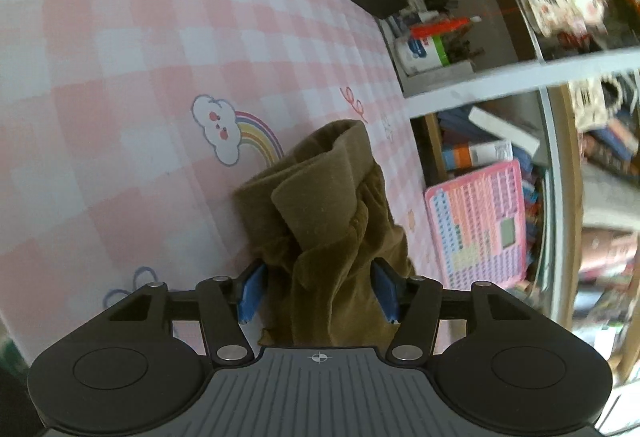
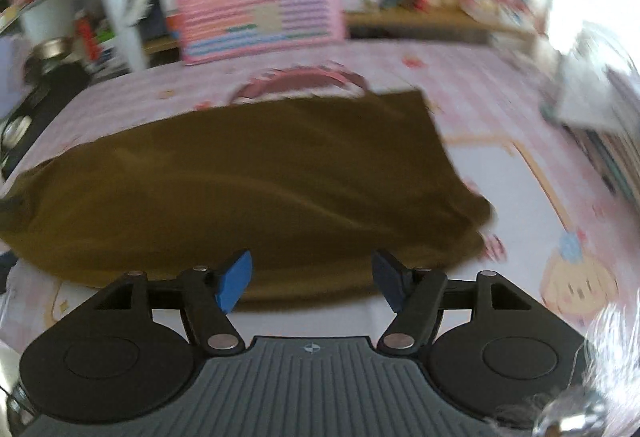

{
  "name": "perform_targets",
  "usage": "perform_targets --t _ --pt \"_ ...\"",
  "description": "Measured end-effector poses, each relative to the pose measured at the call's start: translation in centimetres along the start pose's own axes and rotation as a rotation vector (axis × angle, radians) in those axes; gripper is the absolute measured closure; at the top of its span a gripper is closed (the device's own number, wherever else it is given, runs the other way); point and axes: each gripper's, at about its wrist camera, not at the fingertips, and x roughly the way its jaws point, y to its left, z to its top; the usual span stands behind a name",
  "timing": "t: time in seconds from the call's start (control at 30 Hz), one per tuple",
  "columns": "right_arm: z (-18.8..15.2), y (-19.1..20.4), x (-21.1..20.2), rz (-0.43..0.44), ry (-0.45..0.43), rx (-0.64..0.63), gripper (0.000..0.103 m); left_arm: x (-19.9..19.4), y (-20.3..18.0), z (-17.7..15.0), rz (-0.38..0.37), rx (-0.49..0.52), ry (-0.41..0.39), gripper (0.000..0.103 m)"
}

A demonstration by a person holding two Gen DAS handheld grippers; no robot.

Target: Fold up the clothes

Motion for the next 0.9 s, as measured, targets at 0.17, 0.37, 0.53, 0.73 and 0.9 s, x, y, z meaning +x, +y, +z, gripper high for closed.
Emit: perform_targets --t 0.17,0.37,0.53,0.73,0.9 --pt "1.6 4.8 1.7 0.033 -0.028 -0.107 0.033 0.5 0.3 0.5 -0.018 -0.042 0.011 0.047" --pt "3.1 10.9 4.8 0.057 -0.06 -0.249 0.03 0.6 0.4 0.7 -0.022 -0.019 0.021 0.05" --pt "3.4 14.6 7.2 0.053 -0.043 -0.302 0.03 0.7 0.0 0.9 0.019 -0.024 0.032 0.056" --pt "0.7 17.3 8.3 0.063 0.013 -0.401 0.028 1.0 -0.5 0.5 0.056 0.027 0.052 0.087" --pt "-0.3 17.8 8.0 0.053 -0.023 -0.452 0.028 0.0 -4.6 -1.4 0.005 0.412 0.01 0.087"
